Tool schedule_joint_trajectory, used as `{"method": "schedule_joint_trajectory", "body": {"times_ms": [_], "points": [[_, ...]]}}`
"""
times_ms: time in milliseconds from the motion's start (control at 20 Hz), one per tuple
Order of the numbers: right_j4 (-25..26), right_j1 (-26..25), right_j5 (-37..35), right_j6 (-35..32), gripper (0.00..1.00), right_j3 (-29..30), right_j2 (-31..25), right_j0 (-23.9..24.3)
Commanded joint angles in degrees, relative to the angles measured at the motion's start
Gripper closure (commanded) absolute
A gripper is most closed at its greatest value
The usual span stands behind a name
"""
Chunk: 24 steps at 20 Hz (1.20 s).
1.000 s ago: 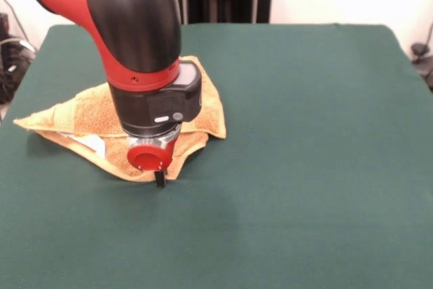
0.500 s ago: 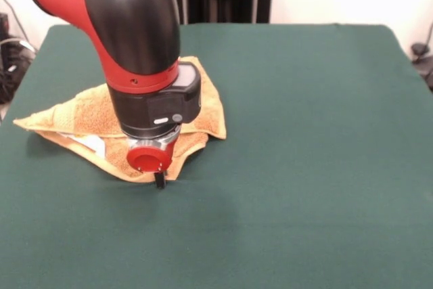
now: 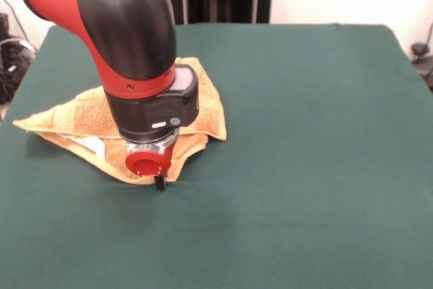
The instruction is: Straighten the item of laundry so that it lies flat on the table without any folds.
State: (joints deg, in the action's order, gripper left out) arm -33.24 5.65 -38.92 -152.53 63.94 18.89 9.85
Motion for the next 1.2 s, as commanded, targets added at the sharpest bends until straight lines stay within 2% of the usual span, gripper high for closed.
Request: {"method": "schedule_joint_trajectory", "body": {"times_ms": [50, 600, 1000, 1200], "points": [[-5.9, -14.2, 8.8, -15.0, 1.00, -10.1, -8.1, -2.4], [-7.6, -18.8, 5.1, -18.9, 1.00, -18.9, -4.2, -2.9], [-11.4, -25.3, 6.0, -22.7, 1.00, -30.7, -0.1, -2.8], [-12.5, -26.7, 5.2, -24.0, 1.00, -33.1, 1.6, -2.8]]}}
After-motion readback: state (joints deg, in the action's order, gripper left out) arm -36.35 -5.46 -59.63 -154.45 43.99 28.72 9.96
